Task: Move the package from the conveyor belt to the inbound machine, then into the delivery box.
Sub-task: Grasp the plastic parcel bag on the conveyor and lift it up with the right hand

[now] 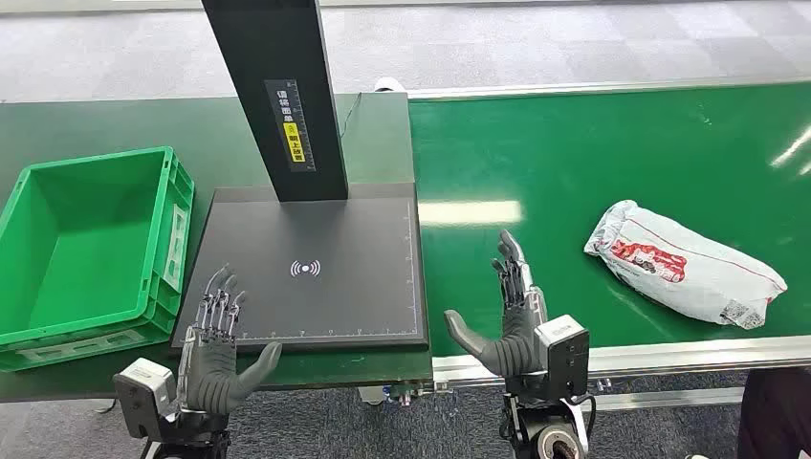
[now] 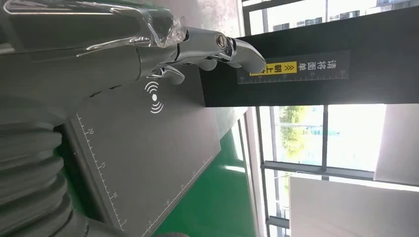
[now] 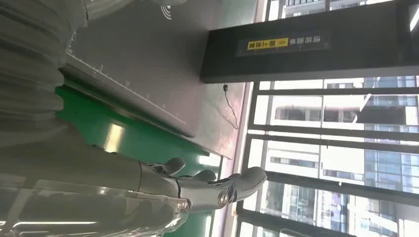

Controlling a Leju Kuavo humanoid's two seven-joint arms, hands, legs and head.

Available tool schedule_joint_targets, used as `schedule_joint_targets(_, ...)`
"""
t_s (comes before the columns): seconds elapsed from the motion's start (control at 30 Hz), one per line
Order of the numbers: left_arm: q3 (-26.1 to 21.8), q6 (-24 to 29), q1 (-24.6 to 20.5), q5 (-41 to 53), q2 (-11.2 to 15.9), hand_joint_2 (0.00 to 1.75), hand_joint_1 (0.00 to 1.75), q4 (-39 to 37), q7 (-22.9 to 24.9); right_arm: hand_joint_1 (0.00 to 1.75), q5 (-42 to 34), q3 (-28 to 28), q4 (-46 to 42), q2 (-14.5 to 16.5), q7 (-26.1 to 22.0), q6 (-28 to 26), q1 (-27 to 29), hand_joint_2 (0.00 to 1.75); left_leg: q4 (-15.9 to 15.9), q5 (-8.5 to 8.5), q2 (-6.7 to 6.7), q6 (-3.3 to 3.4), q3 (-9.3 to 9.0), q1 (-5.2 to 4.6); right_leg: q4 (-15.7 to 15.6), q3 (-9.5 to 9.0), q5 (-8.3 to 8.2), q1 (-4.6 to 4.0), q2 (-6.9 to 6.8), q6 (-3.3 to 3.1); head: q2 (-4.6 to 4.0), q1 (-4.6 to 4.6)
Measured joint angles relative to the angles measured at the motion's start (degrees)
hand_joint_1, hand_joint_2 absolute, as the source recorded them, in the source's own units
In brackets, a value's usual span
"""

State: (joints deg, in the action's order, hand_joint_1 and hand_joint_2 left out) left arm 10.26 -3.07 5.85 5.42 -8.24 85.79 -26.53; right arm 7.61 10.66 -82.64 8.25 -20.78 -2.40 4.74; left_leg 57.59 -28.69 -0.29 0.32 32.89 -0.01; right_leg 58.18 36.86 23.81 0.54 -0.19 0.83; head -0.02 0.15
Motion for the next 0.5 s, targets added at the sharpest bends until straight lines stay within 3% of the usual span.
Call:
schedule_joint_targets(0.3, -0.06, 0.0, 0.0, 0.0, 0.0, 1.75, 0.0, 0.0, 0.0, 0.0, 0.61, -0.05, 0.0, -0.55, 0.08, -0.46, -0.45, 1.75, 0.0, 0.0, 0.0, 0.0, 0.0, 0.0, 0.0, 0.0, 0.0, 0.0, 0.0, 0.0, 0.0, 0.0)
schedule_joint_targets(0.4, -0.14, 0.01, 0.04, 0.0, -0.01, 1.75, 0.0, 0.05, 0.0, 0.0, 6.64, -0.57, -0.03, -0.95, 1.71, -6.32, -1.0, 1.75, 0.0, 0.0, 0.0, 0.0, 0.0, 0.0, 0.0, 0.0, 0.0, 0.0, 0.0, 0.0, 0.0, 0.0)
schedule_joint_targets(0.5, -0.31, -0.1, 0.17, 0.0, -0.02, 1.75, 0.0, 0.54, 0.01, 0.0, 16.95, -3.73, -0.2, -2.52, 7.04, -11.75, -3.8, 1.75, 0.01, 0.01, 0.02, 0.02, 0.0, -0.01, 0.0, -0.02, -0.02, 0.02, 0.01, 0.01, 0.0, 0.0)
